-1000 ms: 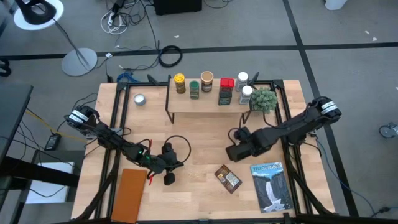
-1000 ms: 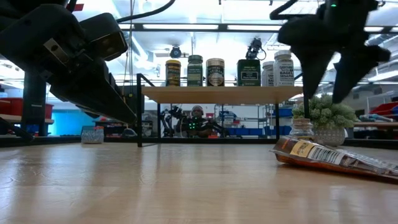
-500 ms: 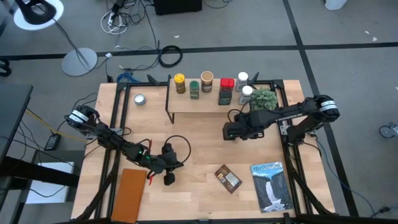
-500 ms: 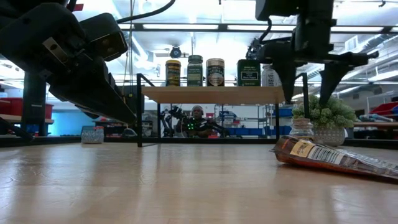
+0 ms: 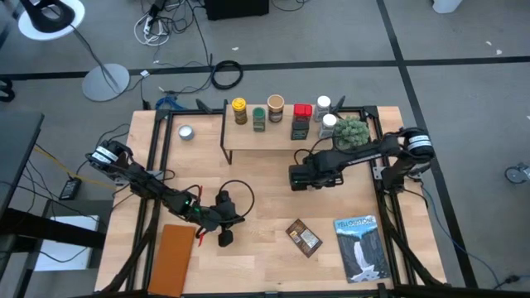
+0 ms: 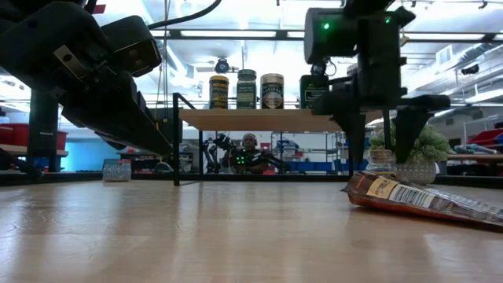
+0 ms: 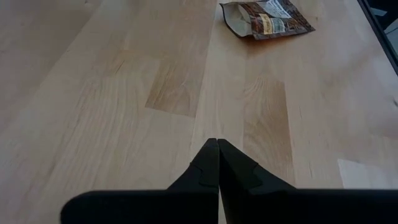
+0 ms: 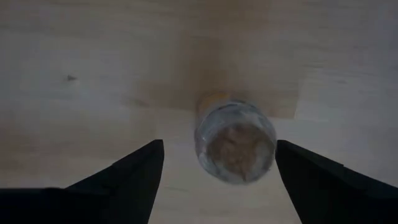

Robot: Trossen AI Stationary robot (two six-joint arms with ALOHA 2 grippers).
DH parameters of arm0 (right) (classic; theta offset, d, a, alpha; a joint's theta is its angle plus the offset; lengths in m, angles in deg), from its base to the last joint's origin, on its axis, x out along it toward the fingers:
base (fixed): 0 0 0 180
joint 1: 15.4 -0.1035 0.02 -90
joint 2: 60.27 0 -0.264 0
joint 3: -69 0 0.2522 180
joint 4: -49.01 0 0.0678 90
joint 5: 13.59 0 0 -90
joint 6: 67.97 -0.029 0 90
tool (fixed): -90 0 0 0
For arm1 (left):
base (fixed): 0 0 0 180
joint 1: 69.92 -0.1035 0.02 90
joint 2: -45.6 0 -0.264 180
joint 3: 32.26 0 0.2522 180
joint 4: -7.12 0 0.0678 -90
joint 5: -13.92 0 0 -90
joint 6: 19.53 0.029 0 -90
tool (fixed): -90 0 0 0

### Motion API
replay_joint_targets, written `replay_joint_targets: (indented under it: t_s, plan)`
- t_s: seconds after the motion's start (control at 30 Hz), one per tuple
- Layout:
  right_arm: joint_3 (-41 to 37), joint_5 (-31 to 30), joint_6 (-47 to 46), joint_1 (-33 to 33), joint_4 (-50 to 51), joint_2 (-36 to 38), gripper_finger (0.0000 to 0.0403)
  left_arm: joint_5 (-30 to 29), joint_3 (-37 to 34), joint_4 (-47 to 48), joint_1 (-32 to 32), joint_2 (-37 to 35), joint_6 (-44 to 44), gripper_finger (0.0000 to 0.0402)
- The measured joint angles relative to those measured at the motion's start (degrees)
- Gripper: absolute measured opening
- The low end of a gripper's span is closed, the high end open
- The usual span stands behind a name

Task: Shelf spices
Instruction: Put the transparent seasoning bottle on the shelf

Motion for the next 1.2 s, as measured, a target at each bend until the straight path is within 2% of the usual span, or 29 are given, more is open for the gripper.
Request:
replay_joint_targets:
  t_s: [0.27,0.57,0.73,0.93,1.2]
  plan:
    - [0.0,-0.04,1.27,1.51,-0.41,-1.6,0.0293,0.0,0.0,-0.03,0.02,0.0,0.07,0.0003]
    - [0.07,0.46,1.29,1.91,0.21,-1.32,0.0173,0.04,0.0,-0.04,0.0,0.0,0.11,0.0003]
    - [0.07,0.75,1.3,1.72,0.13,-1.32,0.0173,0.02,0.0,-0.04,0.02,0.0,0.14,0.0003]
    - [0.34,4.13,3.06,1.34,0.13,-0.97,0.0173,0.04,0.0,-0.02,0.0,0.0,0.2,0.0003]
    - [8.12,2.44,6.63,1.07,5.0,-0.81,0.0174,0.04,0.0,-0.02,0.02,0.0,0.22,0.0003]
